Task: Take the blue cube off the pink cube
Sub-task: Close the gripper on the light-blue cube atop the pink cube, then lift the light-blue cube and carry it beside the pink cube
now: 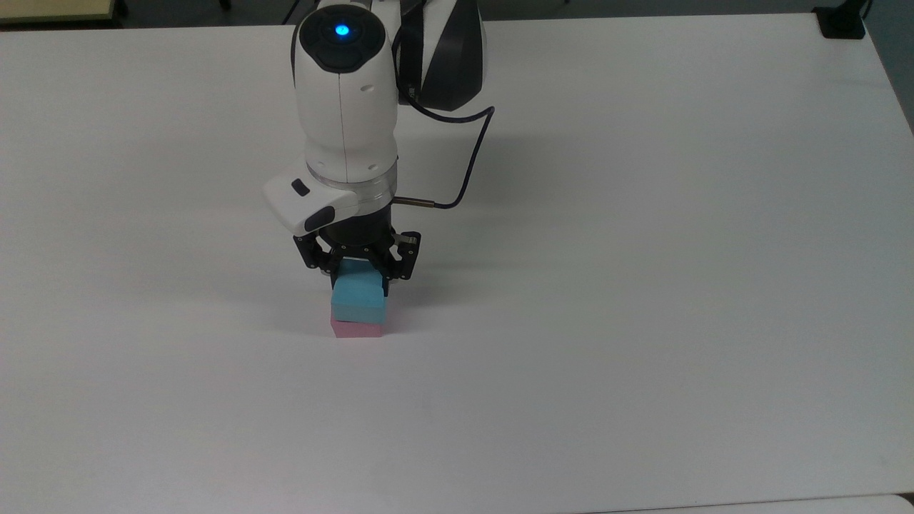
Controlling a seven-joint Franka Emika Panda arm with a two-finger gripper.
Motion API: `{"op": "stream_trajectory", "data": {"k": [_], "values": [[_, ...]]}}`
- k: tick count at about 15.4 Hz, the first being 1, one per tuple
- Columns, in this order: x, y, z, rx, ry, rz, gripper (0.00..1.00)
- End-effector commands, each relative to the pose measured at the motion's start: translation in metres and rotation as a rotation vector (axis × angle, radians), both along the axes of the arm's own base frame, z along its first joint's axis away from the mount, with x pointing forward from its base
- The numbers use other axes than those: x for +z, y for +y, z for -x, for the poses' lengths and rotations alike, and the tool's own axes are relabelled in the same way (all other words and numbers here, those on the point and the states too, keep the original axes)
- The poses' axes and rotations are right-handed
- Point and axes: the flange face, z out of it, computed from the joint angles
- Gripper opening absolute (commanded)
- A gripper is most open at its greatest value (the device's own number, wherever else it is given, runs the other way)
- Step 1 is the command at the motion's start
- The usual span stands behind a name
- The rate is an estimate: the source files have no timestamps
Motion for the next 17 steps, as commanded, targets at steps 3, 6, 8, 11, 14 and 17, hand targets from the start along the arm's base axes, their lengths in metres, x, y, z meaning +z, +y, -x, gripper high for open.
{"op": "stream_trajectory", "data": {"k": [3, 6, 8, 11, 14, 17], "values": [[0.039, -0.046, 0.015, 0.052, 0.040, 0.029, 0.20], [0.039, -0.103, 0.024, 0.085, 0.076, 0.053, 0.20], [0.037, -0.130, 0.028, 0.097, 0.088, 0.062, 0.20], [0.025, -0.168, 0.034, 0.094, 0.105, 0.072, 0.21], [-0.003, -0.191, 0.036, 0.073, 0.142, 0.073, 0.22], [-0.024, -0.199, 0.029, 0.082, 0.117, 0.115, 0.24]]}}
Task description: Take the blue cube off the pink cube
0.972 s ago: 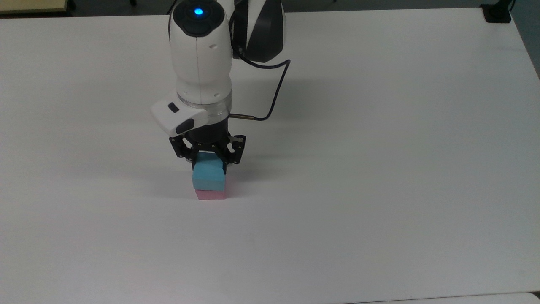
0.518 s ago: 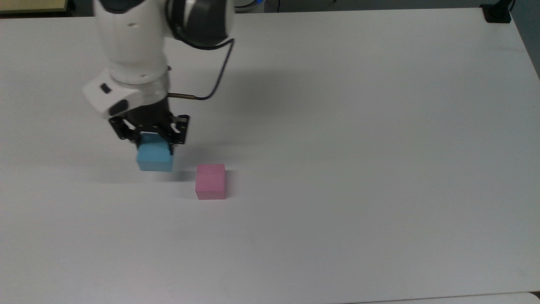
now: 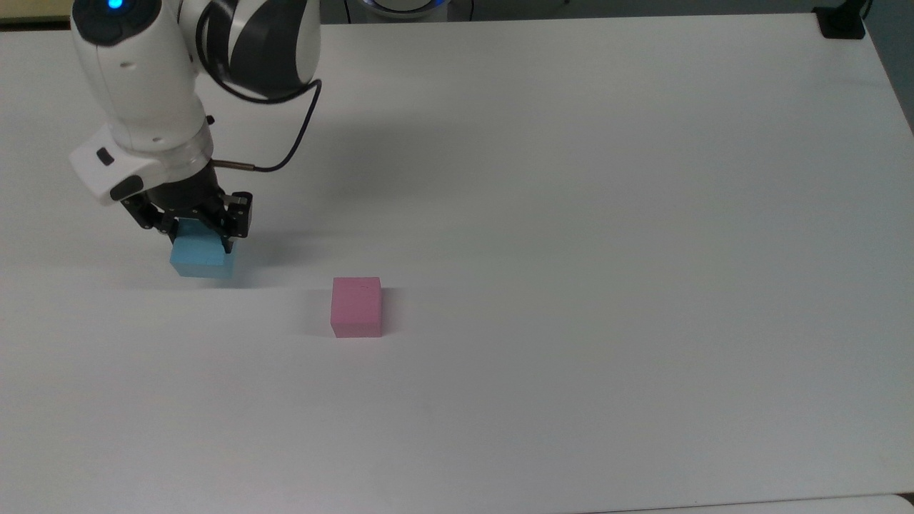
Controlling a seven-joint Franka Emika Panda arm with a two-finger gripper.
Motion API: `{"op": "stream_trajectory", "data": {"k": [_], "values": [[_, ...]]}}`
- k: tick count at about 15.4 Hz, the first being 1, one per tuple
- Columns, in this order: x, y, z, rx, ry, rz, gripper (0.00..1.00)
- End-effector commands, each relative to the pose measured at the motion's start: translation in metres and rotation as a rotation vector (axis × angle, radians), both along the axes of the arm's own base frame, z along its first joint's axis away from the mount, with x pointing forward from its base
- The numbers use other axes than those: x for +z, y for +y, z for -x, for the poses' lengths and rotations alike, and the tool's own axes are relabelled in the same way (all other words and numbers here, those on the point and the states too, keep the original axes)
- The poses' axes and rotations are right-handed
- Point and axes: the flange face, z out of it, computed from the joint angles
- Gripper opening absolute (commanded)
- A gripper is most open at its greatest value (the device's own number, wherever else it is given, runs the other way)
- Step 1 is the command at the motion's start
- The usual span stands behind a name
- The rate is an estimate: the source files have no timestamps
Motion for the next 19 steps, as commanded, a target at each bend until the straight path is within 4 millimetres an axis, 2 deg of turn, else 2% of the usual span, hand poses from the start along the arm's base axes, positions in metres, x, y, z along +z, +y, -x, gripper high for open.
{"op": "stream_trajectory", "data": {"k": [1, 4, 5, 6, 7, 8, 11, 14, 17, 19], "values": [[-0.019, -0.008, -0.005, 0.030, -0.034, 0.046, 0.26], [-0.022, -0.010, -0.004, 0.026, -0.031, 0.044, 0.39], [-0.022, -0.012, -0.004, 0.023, -0.031, 0.045, 0.47], [-0.025, -0.012, -0.004, 0.021, -0.029, 0.044, 0.60], [-0.032, -0.013, -0.003, 0.018, -0.020, 0.043, 0.83], [-0.033, -0.014, -0.003, 0.015, -0.018, 0.042, 1.00], [-0.022, -0.019, 0.000, 0.009, -0.023, 0.042, 1.00], [0.009, -0.016, 0.007, -0.004, -0.011, 0.031, 1.00], [0.064, 0.008, 0.023, -0.033, 0.002, -0.007, 1.00], [0.093, 0.042, 0.030, -0.076, 0.019, -0.026, 1.00]]}}
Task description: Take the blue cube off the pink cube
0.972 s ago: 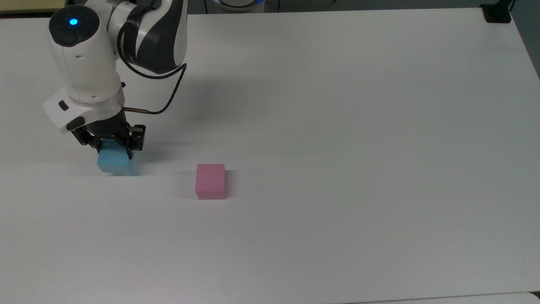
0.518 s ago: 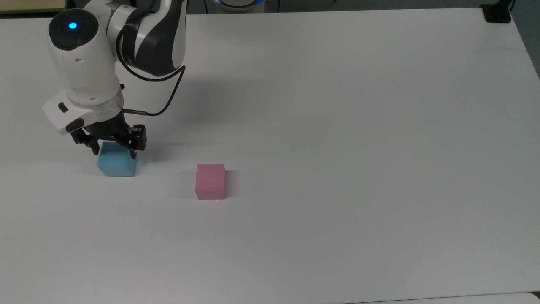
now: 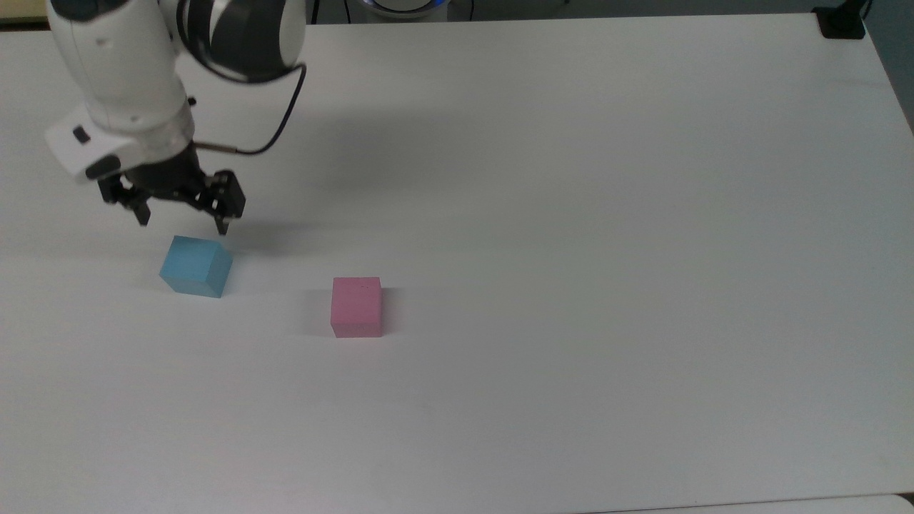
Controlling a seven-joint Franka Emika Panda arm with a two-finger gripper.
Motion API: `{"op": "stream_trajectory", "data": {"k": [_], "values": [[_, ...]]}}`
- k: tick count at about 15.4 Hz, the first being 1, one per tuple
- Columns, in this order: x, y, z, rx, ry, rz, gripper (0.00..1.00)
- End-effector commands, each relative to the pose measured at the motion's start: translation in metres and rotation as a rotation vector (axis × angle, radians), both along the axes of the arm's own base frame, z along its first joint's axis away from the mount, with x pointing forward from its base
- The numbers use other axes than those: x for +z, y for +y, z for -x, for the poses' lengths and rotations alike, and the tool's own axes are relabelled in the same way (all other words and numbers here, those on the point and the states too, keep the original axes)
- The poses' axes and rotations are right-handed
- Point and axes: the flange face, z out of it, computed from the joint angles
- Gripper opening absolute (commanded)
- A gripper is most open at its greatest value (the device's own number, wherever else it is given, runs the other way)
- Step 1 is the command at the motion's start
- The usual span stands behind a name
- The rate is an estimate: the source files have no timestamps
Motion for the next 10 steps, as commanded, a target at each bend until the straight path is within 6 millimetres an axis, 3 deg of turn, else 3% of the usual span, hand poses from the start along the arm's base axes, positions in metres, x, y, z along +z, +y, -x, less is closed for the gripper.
{"op": "stream_trajectory", "data": {"k": [1, 4, 7, 10], "values": [[0.065, 0.062, 0.026, -0.068, 0.029, -0.042, 1.00], [0.106, 0.104, 0.051, -0.087, 0.089, -0.065, 1.00], [0.133, 0.116, 0.075, -0.090, 0.135, -0.080, 1.00], [0.135, 0.116, 0.078, -0.091, 0.148, -0.082, 1.00]]}}
